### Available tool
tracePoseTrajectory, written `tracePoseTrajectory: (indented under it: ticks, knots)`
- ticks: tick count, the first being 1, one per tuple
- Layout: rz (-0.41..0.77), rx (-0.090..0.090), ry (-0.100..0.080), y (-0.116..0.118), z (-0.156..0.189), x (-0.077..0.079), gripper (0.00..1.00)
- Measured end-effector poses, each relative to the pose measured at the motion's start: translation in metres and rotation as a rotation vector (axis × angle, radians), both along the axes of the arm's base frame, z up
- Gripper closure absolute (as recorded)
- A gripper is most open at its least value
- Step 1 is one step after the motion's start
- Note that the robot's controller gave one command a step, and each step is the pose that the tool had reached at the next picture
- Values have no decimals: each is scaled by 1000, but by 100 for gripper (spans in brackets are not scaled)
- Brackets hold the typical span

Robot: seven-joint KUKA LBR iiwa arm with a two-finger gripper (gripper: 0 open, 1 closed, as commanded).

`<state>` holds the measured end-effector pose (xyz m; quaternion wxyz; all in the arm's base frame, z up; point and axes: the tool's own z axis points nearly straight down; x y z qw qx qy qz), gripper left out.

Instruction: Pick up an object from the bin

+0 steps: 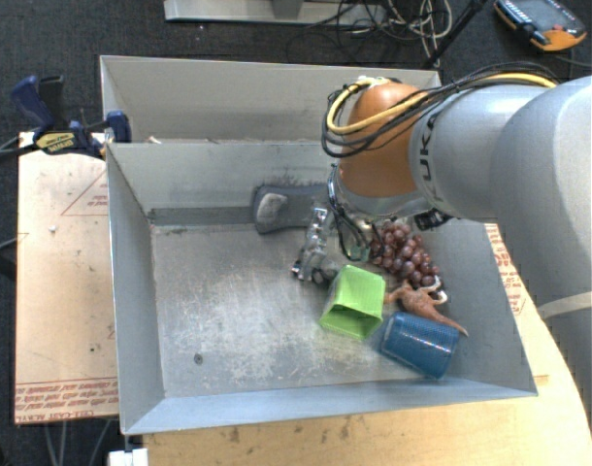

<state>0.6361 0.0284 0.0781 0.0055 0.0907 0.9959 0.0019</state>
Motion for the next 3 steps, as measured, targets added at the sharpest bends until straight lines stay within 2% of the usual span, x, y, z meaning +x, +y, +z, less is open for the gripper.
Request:
tracePoseTrajectory:
  ticks: [1,2,3]
  knots:
    - [0,0,0,0,0,0,100]
    - [-27,-1,10,-6,24,-12,100]
    - [-56,-1,6,0,41,0,100]
